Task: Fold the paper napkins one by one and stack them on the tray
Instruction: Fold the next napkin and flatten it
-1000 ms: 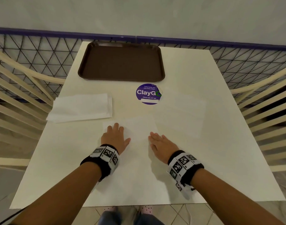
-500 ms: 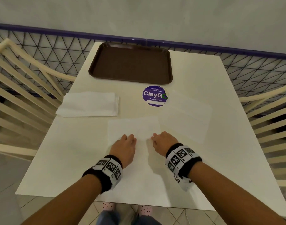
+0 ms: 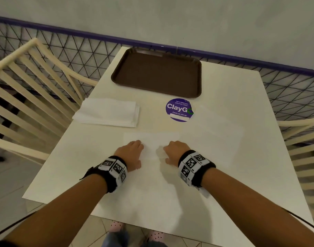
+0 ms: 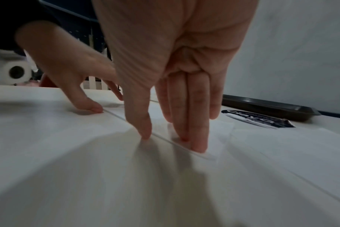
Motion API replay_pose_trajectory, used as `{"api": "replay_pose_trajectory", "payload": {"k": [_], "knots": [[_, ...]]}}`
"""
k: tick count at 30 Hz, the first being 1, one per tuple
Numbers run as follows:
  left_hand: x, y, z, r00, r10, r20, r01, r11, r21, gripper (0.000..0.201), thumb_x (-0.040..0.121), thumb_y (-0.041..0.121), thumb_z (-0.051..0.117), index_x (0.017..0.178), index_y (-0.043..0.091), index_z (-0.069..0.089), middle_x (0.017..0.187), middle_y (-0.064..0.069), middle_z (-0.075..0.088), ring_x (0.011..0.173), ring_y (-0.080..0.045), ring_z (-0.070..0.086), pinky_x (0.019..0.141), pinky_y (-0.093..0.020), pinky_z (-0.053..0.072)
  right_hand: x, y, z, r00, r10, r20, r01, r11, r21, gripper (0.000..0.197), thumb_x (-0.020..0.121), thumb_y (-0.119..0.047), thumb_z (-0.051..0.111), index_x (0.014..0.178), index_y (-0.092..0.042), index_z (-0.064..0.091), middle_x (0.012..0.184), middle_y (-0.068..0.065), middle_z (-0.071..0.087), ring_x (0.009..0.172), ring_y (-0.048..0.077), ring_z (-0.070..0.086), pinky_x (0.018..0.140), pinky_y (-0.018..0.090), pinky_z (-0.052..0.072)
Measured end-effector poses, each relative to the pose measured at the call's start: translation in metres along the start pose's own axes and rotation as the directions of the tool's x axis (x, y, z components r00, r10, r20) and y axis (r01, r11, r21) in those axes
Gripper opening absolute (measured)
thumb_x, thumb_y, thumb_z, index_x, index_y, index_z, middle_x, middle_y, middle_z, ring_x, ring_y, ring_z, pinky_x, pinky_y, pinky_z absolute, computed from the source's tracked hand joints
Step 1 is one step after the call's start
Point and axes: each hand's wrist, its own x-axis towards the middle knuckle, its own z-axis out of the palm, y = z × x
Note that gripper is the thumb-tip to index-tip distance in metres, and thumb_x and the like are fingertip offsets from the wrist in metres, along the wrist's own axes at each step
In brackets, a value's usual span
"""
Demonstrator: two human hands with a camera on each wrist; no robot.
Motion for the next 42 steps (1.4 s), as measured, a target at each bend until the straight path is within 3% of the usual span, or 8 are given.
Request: {"api": "replay_pose_trajectory", "payload": {"k": [5,12,22,25,28,30,32,42], "knots": [[0.014,0.011,-0.007,0.997,0.008,0.082,-0.017,0.994,0.108,0.072,0.086,0.04,0.054,0.144,0.013,0.022,0.143,-0.009,0.023,0.127,-0.026,0.032,0.094,-0.034,0.042,0.001,-0.011,0.002,0.996,-0.083,-0.011,0.08,0.981,-0.179,0.028,0.096,-0.004,0.039,0.119,0.0,0.055,0.124,0.014,0.056,0.115,0.032,0.054,0.101,0.039,0.037],[0.02,0.021,-0.01,0.996,-0.037,0.084,0.024,0.988,0.149,0.055,0.089,0.026,0.049,0.137,0.009,0.029,0.139,-0.013,0.026,0.122,-0.029,0.035,0.09,-0.031,0.041,0.003,-0.021,0.005,0.996,-0.092,-0.013,0.085,0.964,-0.251,0.03,0.095,-0.001,0.038,0.121,-0.002,0.053,0.12,0.011,0.059,0.116,0.03,0.054,0.113,0.054,0.019],[0.016,0.007,-0.018,0.985,0.095,0.146,-0.125,0.969,0.213,0.038,0.097,0.001,0.028,0.135,0.003,0.033,0.132,-0.017,0.038,0.115,-0.031,0.048,0.09,-0.038,0.043,0.004,0.006,0.009,0.977,0.046,-0.21,-0.034,0.998,0.062,0.048,0.091,-0.039,0.043,0.131,-0.013,0.047,0.128,0.008,0.056,0.122,0.022,0.05,0.115,0.039,0.02],[0.019,-0.004,-0.033,0.978,0.164,0.13,-0.186,0.967,0.177,0.039,0.098,0.006,0.029,0.136,0.005,0.035,0.13,-0.014,0.045,0.114,-0.032,0.051,0.091,-0.038,0.043,0.007,0.002,0.004,0.929,0.052,-0.367,-0.054,0.999,0.005,0.051,0.066,-0.056,0.069,0.101,-0.019,0.071,0.085,-0.003,0.072,0.079,0.011,0.071,0.088,0.03,0.053],[0.023,-0.022,-0.059,0.974,0.225,0.039,-0.228,0.961,0.157,0.039,0.1,0.012,0.028,0.138,0.011,0.036,0.132,-0.011,0.047,0.117,-0.029,0.051,0.093,-0.037,0.041,0.019,0.001,-0.019,0.901,0.055,-0.431,-0.08,0.996,-0.042,0.035,0.037,-0.041,0.09,0.061,-0.021,0.073,0.047,-0.007,0.063,0.042,0.006,0.061,0.058,0.016,0.054],[0.027,-0.039,-0.083,0.967,0.253,-0.024,-0.247,0.957,0.154,0.04,0.102,0.017,0.026,0.142,0.016,0.034,0.139,-0.009,0.043,0.125,-0.026,0.046,0.101,-0.033,0.036,0.011,-0.005,-0.059,0.873,0.053,-0.485,-0.102,0.992,-0.076,0.029,0.063,-0.029,0.082,0.087,-0.016,0.073,0.068,-0.001,0.072,0.063,0.014,0.07,0.067,0.019,0.053],[0.031,-0.063,-0.109,0.968,0.243,-0.064,-0.231,0.96,0.162,0.042,0.103,0.02,0.024,0.145,0.022,0.03,0.147,-0.005,0.037,0.133,-0.023,0.038,0.107,-0.031,0.029,0.012,-0.006,-0.091,0.904,0.057,-0.423,-0.094,0.993,-0.066,0.035,0.097,-0.014,0.044,0.131,-0.006,0.047,0.116,0.011,0.065,0.106,0.025,0.062,0.091,0.031,0.045],[0.022,-0.189,-0.171,0.961,0.091,-0.262,0.03,0.906,0.423,0.061,0.096,0.003,0.04,0.148,0.016,0.013,0.136,-0.007,0.047,0.116,-0.024,0.053,0.092,-0.034,0.047,0.068,-0.05,-0.178,0.89,0.165,-0.424,-0.133,0.986,0.104,0.053,0.097,0.002,0.026,0.148,-0.005,0.013,0.154,0.012,0.021,0.141,0.026,0.027,0.115,0.033,0.021]]}}
